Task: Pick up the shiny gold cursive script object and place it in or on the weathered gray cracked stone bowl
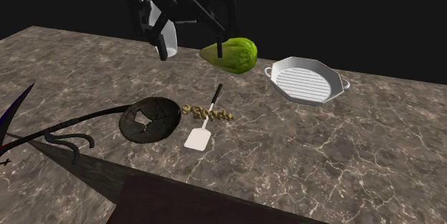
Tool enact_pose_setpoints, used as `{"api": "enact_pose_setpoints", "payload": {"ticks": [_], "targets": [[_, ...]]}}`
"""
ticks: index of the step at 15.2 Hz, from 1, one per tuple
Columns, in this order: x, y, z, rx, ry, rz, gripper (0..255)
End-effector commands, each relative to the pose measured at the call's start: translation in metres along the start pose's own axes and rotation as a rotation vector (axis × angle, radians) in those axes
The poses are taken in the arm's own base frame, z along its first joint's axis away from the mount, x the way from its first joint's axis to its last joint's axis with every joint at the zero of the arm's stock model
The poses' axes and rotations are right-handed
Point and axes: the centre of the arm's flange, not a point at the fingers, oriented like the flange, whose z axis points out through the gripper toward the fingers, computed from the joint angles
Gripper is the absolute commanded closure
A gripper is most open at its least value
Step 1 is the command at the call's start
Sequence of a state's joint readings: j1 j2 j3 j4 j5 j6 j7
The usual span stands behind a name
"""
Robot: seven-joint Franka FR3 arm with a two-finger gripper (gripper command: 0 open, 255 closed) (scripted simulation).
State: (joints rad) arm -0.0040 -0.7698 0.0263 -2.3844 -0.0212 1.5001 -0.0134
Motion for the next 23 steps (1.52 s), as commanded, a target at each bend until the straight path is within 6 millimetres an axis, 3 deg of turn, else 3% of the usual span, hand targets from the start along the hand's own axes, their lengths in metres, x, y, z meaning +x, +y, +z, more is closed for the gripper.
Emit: {"api": "enact_pose_setpoints", "payload": {"ticks": [1,12,23], "targets": [[0.0,0.0,0.0,0.0,0.0,0.0,0],[0.055,-0.001,0.127,-0.031,0.097,-0.425,0],[0.112,-0.021,0.243,-0.059,0.186,-0.81,0]]}}
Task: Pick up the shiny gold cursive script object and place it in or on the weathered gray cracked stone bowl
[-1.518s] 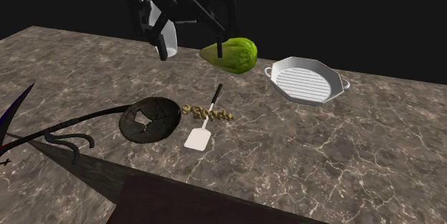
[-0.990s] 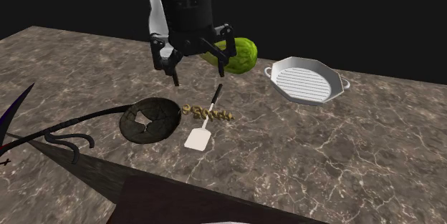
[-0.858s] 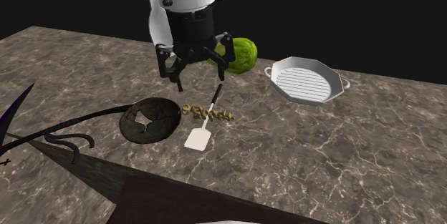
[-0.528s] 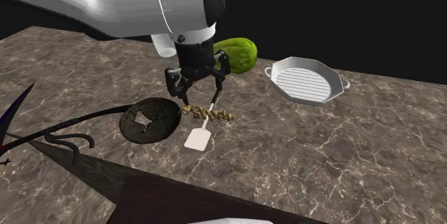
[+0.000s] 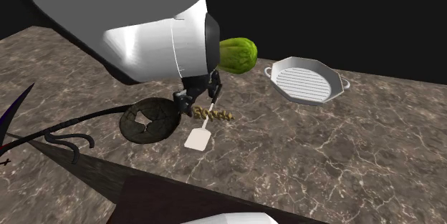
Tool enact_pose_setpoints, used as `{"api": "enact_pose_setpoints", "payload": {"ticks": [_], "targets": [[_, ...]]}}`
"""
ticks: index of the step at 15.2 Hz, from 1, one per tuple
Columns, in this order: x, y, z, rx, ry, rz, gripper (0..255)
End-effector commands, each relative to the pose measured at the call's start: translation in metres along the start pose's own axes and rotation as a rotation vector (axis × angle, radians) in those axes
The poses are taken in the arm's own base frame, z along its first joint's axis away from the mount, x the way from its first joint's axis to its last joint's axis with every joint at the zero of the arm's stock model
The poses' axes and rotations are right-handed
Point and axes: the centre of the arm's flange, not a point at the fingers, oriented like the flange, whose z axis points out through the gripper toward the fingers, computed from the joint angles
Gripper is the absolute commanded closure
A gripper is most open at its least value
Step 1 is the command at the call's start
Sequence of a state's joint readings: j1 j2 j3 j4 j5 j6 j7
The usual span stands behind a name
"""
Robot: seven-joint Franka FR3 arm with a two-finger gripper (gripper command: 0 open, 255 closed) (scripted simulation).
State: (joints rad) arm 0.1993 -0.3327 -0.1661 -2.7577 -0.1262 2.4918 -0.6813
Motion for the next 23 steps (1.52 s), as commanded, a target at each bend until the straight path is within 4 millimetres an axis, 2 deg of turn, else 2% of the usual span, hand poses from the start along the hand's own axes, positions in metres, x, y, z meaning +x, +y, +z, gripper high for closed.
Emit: {"api": "enact_pose_setpoints", "payload": {"ticks": [1,7,15,16,23], "targets": [[0.003,-0.002,0.015,-0.003,0.007,-0.022,0],[0.003,-0.001,0.044,-0.003,0.007,-0.022,0],[0.003,-0.001,0.044,-0.003,0.006,-0.022,0],[0.003,-0.001,0.044,-0.003,0.006,-0.022,255],[0.003,-0.001,0.044,-0.003,0.006,-0.022,255]]}}
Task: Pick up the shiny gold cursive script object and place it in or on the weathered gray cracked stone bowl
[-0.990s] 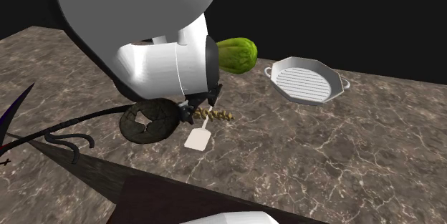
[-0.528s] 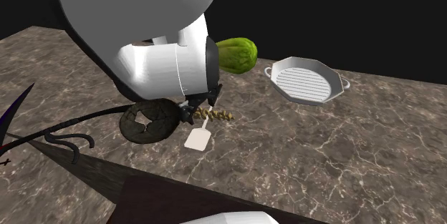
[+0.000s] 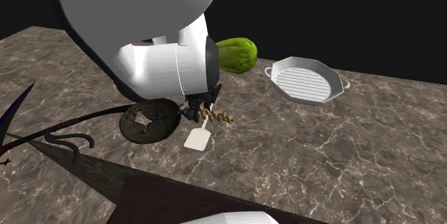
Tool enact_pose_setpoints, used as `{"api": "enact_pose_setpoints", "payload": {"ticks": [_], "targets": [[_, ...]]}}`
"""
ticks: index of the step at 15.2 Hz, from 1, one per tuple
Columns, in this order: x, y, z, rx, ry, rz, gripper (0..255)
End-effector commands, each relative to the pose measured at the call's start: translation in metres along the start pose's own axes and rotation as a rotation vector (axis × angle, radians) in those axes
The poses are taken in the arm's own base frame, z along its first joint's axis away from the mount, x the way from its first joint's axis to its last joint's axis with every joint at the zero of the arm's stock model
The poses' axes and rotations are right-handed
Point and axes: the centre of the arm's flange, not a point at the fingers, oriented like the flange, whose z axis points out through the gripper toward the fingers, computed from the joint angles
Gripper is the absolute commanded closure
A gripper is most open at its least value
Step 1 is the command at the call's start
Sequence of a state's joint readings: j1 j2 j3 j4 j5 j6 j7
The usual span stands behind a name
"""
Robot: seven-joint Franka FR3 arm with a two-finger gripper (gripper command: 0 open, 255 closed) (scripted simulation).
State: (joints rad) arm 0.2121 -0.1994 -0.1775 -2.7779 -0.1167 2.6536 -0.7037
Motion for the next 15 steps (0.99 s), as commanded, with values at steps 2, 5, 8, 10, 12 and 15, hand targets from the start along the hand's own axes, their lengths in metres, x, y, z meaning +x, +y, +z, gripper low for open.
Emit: {"api": "enact_pose_setpoints", "payload": {"ticks": [2,5,8,10,12,15], "targets": [[0.0,0.0,0.0,0.001,-0.001,0.0,255],[0.0,0.001,-0.015,0.001,-0.001,0.0,255],[0.001,0.002,-0.031,0.001,-0.001,0.0,255],[0.001,0.003,-0.042,0.001,-0.001,0.0,255],[0.002,0.003,-0.052,0.001,-0.001,0.0,255],[0.002,0.004,-0.068,0.001,-0.001,0.0,255]]}}
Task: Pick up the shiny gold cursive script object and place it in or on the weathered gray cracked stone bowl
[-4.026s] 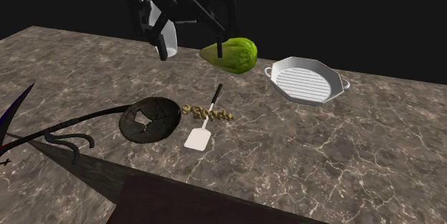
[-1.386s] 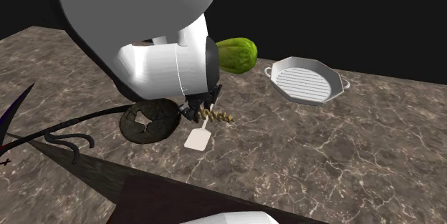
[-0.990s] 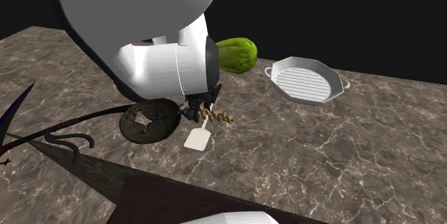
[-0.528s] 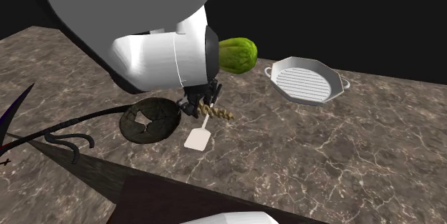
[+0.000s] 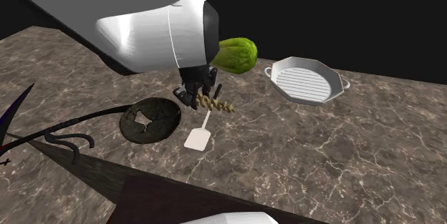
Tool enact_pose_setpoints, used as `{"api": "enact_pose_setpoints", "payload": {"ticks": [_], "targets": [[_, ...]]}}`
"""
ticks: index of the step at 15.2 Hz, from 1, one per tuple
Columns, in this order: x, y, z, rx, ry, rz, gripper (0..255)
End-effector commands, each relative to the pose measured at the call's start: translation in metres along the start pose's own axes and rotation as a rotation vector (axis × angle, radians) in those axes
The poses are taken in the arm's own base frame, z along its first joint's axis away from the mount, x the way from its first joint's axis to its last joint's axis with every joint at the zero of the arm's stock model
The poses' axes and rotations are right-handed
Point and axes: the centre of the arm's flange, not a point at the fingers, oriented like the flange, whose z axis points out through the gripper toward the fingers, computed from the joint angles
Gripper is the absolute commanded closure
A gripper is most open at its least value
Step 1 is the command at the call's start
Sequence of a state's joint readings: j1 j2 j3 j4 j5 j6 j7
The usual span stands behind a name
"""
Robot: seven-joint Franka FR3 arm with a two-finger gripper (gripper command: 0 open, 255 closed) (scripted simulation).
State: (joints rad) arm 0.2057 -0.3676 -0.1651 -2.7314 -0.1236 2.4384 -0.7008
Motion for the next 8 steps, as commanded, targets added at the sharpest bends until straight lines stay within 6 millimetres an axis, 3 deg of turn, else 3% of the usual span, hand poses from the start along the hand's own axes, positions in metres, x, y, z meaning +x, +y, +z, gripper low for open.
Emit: {"api": "enact_pose_setpoints", "payload": {"ticks": [1,8], "targets": [[0.001,0.001,-0.011,0.0,0.0,0.0,255],[0.003,0.003,-0.047,0.0,0.0,0.0,255]]}}
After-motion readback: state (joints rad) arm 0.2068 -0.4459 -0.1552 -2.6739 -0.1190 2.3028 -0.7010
